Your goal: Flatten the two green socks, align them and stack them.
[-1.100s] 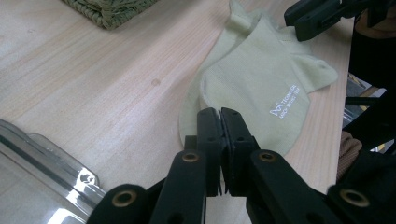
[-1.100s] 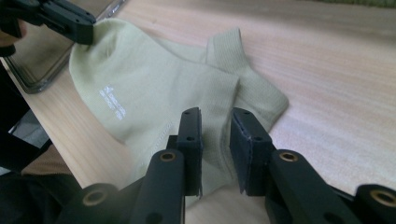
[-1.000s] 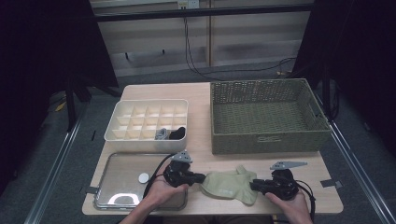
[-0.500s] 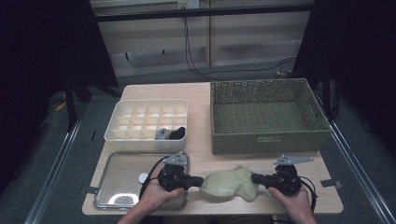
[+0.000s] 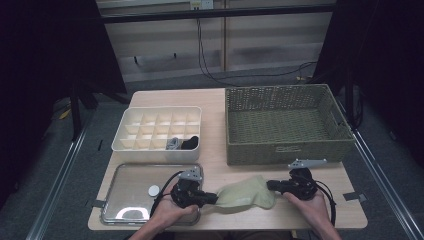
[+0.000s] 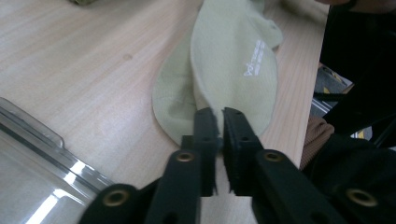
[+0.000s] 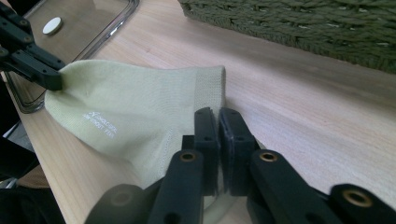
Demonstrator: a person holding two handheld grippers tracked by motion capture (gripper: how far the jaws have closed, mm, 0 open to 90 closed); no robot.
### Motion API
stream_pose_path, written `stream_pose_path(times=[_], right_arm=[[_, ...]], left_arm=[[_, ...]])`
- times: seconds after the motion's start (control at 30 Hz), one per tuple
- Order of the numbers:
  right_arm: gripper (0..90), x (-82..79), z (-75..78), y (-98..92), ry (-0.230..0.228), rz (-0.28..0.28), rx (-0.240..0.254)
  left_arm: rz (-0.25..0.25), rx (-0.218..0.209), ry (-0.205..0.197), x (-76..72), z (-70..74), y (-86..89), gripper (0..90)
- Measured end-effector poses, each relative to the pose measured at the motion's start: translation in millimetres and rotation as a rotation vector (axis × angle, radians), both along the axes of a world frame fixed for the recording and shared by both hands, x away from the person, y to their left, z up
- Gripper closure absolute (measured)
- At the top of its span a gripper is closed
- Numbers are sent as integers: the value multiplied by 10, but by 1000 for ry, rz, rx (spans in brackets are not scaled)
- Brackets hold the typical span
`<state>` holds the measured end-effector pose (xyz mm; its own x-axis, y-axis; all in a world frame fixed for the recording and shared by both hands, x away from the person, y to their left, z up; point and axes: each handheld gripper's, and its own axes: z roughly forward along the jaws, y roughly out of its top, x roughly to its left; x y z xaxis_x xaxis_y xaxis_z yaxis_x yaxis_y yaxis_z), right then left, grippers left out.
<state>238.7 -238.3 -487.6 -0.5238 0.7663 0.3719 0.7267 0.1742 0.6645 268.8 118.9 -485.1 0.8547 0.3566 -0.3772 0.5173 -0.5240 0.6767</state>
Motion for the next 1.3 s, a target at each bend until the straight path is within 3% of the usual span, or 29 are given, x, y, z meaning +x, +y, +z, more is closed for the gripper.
stream_pose_path(times=[0.07, 0.17, 0.3, 0.37, 0.5, 0.57, 0.63, 0.83, 0.87, 1.03, 1.3], right_arm=[[795, -19, 18, -15, -14, -17, 0], [774, -46, 63, -20, -28, -31, 14], [789, -86, 84, 32, -39, -11, 17], [797, -107, 77, 66, -35, 8, 32], [807, -114, 37, 139, -25, 35, 34], [805, -116, 11, 168, -12, 48, 30], [798, -119, -21, 188, -2, 55, 12], [767, -128, -93, 189, 22, 48, -18], [763, -126, -106, 193, 23, 41, -36], [744, -101, -118, 205, 13, 31, -38], [698, -132, -90, 190, -3, 15, -25]], left_arm=[[7, 13, -24, 5, 30, 1, 707], [22, -11, -61, 4, 110, -3, 664], [20, -37, -97, 16, 189, -37, 684], [3, -54, -89, 24, 200, -66, 729], [-26, -24, -70, 6, 98, -148, 760], [-37, 22, -77, -10, 20, -175, 743], [-27, 39, -68, -1, -51, -172, 708], [-15, 78, -125, 32, -115, -173, 611], [-10, 63, -122, 52, -129, -166, 602], [-16, 63, -144, 105, -141, -123, 565], [-27, 48, -159, 59, -138, -144, 473]])
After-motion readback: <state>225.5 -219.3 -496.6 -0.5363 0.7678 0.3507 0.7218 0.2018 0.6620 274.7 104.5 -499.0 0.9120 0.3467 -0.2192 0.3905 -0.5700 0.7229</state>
